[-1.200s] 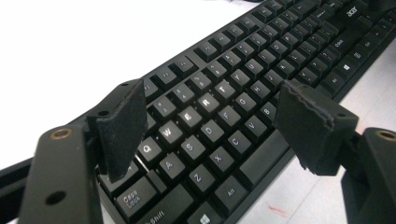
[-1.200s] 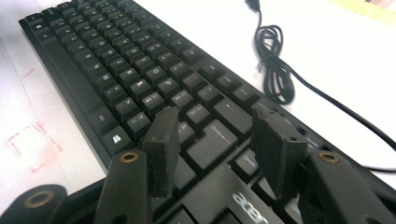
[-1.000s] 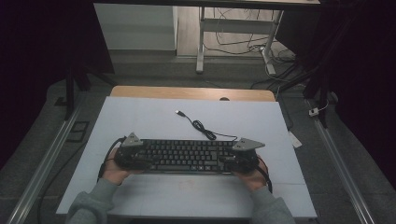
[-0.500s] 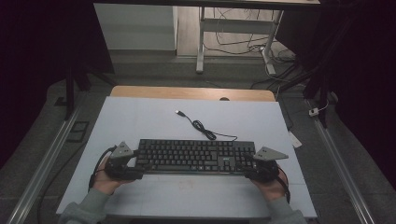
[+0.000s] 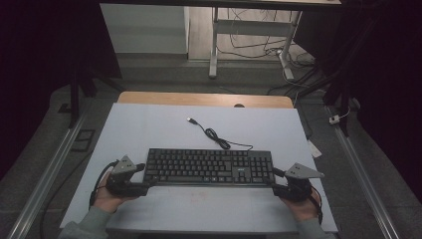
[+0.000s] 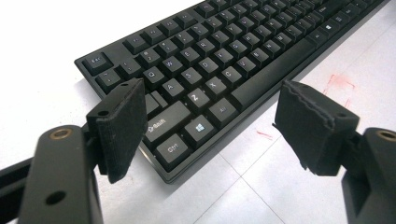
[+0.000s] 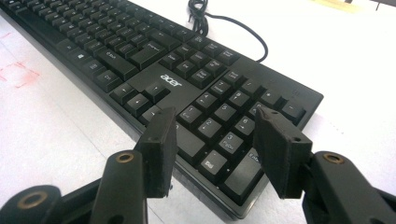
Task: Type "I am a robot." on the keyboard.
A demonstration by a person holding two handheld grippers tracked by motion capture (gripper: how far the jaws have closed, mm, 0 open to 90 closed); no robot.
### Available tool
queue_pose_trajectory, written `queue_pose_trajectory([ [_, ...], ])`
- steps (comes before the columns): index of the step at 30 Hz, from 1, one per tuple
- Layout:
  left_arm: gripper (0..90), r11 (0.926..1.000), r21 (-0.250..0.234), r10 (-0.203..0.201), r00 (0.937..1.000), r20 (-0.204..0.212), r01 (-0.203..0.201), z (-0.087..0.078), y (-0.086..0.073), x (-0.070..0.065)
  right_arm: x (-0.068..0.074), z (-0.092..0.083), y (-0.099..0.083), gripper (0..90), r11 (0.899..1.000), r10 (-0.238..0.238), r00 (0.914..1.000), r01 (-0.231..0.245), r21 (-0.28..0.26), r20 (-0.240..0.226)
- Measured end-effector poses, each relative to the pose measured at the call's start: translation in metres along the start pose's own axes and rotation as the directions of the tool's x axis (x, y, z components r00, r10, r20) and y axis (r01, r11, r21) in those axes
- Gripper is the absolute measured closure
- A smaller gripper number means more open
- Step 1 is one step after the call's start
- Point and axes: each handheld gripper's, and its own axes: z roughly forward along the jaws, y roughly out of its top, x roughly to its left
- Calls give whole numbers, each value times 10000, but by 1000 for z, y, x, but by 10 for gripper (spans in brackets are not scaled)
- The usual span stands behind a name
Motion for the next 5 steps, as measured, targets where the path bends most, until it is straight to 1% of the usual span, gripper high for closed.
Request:
queue_pose_trajectory([
  [3, 248, 10000, 14, 24, 10000, -8, -24, 0, 0, 0, 0, 1, 0, 492, 9999, -104, 9999, 104, 124, 3],
  [5, 248, 10000, -4, 14, 10000, -6, -14, 0, 0, 0, 1, 1, 0, 490, 9999, -97, 10000, 97, 93, -17],
])
